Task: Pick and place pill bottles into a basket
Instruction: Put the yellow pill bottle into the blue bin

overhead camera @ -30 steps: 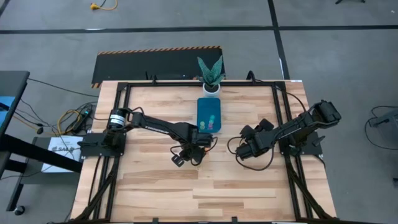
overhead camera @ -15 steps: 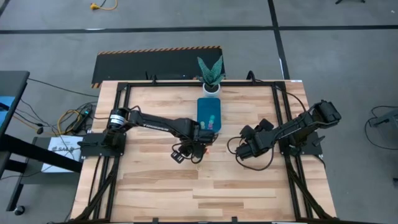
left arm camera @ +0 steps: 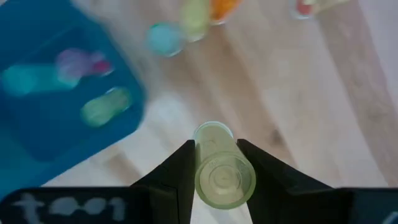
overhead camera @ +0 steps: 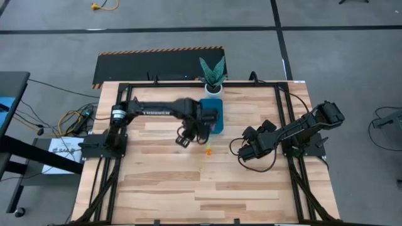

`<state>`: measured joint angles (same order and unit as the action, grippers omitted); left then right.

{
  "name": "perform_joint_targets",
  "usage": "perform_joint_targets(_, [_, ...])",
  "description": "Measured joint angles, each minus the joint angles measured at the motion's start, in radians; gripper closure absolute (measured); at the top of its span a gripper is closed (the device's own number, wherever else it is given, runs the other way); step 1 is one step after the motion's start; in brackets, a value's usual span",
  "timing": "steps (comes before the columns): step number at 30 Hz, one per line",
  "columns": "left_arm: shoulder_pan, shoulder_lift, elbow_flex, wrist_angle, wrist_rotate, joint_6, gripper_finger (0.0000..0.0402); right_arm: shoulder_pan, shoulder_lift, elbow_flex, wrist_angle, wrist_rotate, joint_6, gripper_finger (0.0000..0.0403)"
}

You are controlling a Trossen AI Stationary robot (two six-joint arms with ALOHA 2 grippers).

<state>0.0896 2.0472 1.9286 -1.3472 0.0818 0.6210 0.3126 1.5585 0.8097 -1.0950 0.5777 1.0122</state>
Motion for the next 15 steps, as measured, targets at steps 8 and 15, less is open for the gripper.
perform_joint_targets(8, [0.186, -0.001, 0.021, -0.011, 0.028, 0.0, 0.0304, 0.0, 0.0, 0.0, 0.007, 0.0, 0.0, 0.0244])
perform_joint_targets(15, [0.341, -0.001, 0.021, -0.079, 0.145, -0.005, 0.0316, 0.001, 0.0, 0.0, 0.023, 0.0, 0.0, 0.0244])
